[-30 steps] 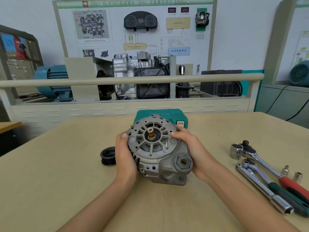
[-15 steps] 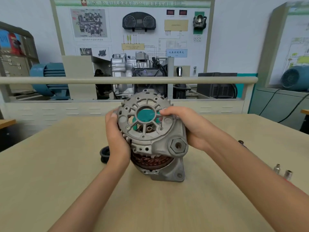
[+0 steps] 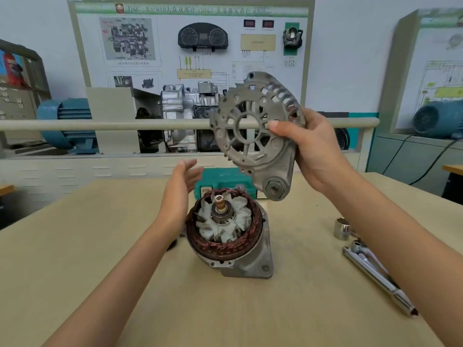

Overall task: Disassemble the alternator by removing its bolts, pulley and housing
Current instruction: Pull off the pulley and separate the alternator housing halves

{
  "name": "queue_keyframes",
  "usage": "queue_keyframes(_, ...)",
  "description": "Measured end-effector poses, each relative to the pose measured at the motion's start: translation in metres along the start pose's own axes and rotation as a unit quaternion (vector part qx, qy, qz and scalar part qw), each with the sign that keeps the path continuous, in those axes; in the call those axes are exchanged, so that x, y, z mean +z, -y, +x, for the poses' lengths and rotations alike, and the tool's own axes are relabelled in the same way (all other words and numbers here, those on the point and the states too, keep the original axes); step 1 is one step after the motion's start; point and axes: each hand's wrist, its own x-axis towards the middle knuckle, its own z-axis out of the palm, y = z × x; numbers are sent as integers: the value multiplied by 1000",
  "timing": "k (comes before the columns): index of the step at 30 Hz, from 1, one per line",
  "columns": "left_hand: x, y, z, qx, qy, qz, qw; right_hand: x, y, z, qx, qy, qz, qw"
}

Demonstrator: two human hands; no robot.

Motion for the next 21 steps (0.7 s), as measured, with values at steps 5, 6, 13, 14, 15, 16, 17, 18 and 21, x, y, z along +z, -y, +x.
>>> queue_keyframes(5,-4,27,-5,-93,22,18,995,-22,-38,10,-123,26,-452,883)
queue_keyframes(6,-4,30,-5,-103,32,27,994,-27,-50,9,-145,50,-523,838)
queue_keyframes(13,-6,36,-4,-109,44,61,991,-74,-122,-4,-81,142,-697,699)
queue_keyframes(14,-5,37,-5,-110,44,57,991,-77,-128,-5,-88,159,-720,670)
queue_keyframes(15,-5,37,-5,-110,45,52,992,-78,-133,-5,-103,174,-736,646)
queue_keyframes(16,-5,37,-4,-109,47,51,992,-78,-137,-3,-117,186,-743,633)
queue_keyframes(17,-5,38,-4,-108,46,51,992,-78,-138,-2,-128,196,-745,625)
queue_keyframes(18,-5,38,-4,-109,43,52,992,-79,-140,0,-139,207,-744,619)
queue_keyframes(21,-5,38,-4,-118,42,45,991,-82,-145,1,-166,250,-761,575)
